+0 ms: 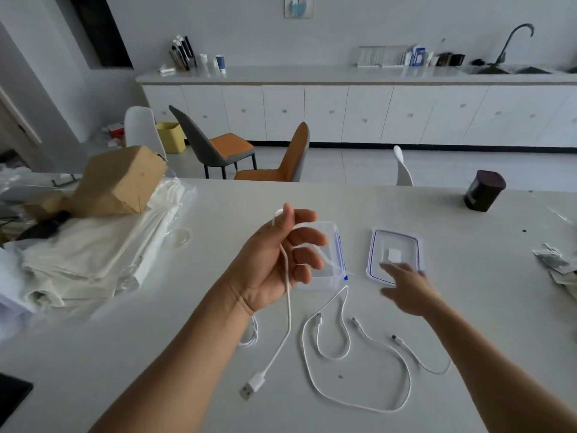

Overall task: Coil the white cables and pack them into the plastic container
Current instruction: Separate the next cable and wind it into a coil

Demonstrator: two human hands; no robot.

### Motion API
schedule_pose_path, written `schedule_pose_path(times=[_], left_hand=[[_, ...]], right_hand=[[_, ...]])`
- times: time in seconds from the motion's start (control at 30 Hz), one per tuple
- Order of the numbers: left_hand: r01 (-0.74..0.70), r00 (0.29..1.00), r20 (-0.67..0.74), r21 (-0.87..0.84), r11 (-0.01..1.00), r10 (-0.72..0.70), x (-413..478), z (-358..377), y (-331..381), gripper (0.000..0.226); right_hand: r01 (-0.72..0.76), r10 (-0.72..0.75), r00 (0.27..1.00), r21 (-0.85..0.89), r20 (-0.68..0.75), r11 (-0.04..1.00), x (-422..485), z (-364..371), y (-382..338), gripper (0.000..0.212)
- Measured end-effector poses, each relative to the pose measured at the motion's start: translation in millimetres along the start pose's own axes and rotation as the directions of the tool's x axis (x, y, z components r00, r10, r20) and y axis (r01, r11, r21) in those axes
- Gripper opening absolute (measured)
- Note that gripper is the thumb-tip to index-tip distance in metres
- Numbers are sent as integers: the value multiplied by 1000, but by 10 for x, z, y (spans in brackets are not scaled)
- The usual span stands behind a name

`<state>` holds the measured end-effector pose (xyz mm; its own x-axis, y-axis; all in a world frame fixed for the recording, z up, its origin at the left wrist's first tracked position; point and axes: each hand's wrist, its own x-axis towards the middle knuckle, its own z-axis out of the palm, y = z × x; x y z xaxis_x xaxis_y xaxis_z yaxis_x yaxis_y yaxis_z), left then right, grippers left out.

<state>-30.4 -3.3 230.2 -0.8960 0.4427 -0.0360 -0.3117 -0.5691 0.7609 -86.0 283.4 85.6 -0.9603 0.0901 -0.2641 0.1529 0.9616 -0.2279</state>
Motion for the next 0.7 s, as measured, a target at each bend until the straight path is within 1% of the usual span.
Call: schedule_pose_path(times=[0.03, 0.07, 0.1, 0.13, 0.17, 0.2, 0.23, 0.27, 0.3, 0.37, 0.43, 0.47, 0.53, 0.6, 0.7], left_hand=[[19, 1000, -8, 32, 999, -18, 30, 21, -32, 43], [42, 999, -5, 64, 997, -42, 60, 46, -66, 44], [71, 997, 8, 94, 993, -72, 82, 82, -96, 45], [100, 994, 26, 120, 988, -104, 101, 112, -122, 46], [127, 990, 47, 143, 982, -134, 118, 137, -144, 46], [148, 985, 61, 165, 975, -160, 129, 155, -159, 48], [164, 982, 65, 187, 969, -179, 139, 172, -162, 49], [174, 980, 60, 210, 962, -191, 144, 182, -156, 50], [181, 979, 51, 231, 956, -198, 146, 185, -155, 50], [198, 976, 38, 246, 949, -213, 108, 172, -163, 47], [224, 970, 45, 237, 945, -241, 37, 139, -199, 41], [237, 965, 56, 228, 944, -256, -1, 118, -224, 38], [255, 957, 87, 197, 947, -276, -62, 92, -254, 34], [255, 958, 94, 159, 954, -271, -73, 86, -254, 33], [209, 974, 68, 106, 972, -217, -43, 137, -223, 27]], right_hand=[[155, -153, 987, 44, -56, 987, -60, -32, -152, 73], [326, -303, 941, 167, -148, 931, -162, -131, -358, 79], [506, -444, 861, 331, -247, 797, -287, -272, -595, 77], [634, -560, 769, 477, -307, 609, -409, -430, -832, 74], [677, -647, 695, 588, -314, 442, -512, -571, -1017, 70], [666, -702, 649, 665, -294, 338, -564, -680, -1124, 63], [645, -727, 633, 700, -266, 305, -597, -779, -1194, 51], [635, -716, 651, 699, -253, 330, -582, -830, -1218, 35], [628, -682, 682, 690, -265, 360, -558, -861, -1232, 24], [593, -539, 766, 708, -350, 383, -431, -853, -1229, 24], [522, -315, 850, 757, -422, 393, -255, -835, -1193, 22], [485, -217, 874, 769, -434, 417, -178, -831, -1159, 21], [414, -93, 900, 771, -425, 484, -69, -789, -1080, 19], [373, -52, 912, 766, -407, 523, -49, -719, -1044, 18], [356, -88, 920, 717, -383, 600, -160, -583, -1086, 20]])
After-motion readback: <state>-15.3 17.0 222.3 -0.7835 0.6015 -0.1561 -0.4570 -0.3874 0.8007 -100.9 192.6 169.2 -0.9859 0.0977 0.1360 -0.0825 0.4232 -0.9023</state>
